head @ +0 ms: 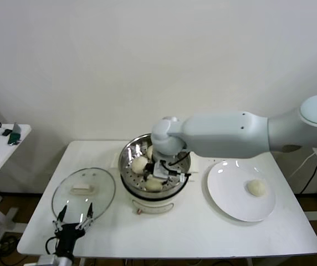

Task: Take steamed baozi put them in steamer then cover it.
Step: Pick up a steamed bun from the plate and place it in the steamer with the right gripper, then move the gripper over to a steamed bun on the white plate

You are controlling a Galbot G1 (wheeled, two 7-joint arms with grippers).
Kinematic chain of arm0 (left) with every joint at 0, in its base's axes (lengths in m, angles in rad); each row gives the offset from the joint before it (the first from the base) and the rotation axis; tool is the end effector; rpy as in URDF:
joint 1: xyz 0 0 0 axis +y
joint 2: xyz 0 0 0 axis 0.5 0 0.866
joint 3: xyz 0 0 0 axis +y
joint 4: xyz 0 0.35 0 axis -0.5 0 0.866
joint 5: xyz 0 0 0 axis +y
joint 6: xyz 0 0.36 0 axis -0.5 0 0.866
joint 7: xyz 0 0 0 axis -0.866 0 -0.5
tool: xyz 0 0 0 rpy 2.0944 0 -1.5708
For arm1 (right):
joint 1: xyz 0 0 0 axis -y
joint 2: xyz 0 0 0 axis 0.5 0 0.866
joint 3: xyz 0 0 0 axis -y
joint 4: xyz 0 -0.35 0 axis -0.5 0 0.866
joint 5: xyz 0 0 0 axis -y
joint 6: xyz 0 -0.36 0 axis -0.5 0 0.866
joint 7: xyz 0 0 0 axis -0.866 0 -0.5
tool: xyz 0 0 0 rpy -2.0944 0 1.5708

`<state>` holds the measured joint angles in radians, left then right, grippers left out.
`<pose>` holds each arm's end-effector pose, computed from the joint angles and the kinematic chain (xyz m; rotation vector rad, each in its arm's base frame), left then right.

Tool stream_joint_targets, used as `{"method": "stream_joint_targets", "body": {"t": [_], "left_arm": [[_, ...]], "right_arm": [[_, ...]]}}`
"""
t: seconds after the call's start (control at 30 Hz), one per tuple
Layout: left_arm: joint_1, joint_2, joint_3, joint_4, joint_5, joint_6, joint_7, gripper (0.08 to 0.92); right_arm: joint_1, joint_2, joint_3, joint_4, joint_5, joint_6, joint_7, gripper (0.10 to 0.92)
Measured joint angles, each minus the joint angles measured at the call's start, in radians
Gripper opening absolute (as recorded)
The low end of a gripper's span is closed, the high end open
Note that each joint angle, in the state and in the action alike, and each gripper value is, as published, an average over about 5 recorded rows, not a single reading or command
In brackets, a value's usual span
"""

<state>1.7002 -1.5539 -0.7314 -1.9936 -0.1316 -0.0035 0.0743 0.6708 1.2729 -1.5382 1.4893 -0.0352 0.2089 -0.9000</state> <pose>0.1330 0.0711 -0.3549 0.1627 -2.9254 0.0251 0.4754 0.1912 -0.1005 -2.0384 0.3833 -2.3284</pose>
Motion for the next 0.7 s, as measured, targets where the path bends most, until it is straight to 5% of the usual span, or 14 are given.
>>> {"method": "stream_joint_targets", "body": {"t": [0.3,0.7], "left_arm": [[0.0,-0.001,0.006,-0.005,0.002,0.0,0.0,0.823],[-0.024,0.002,0.015,0.017,-0.001,0.005,0.003,0.823]], "right_arm": [[0.04,-0.031,0.004,-0.022,0.068,0.001,-0.003,0.822],[0.252,-0.258,-0.139,-0.023,0.409,-0.101,-0.101,0.823]]}}
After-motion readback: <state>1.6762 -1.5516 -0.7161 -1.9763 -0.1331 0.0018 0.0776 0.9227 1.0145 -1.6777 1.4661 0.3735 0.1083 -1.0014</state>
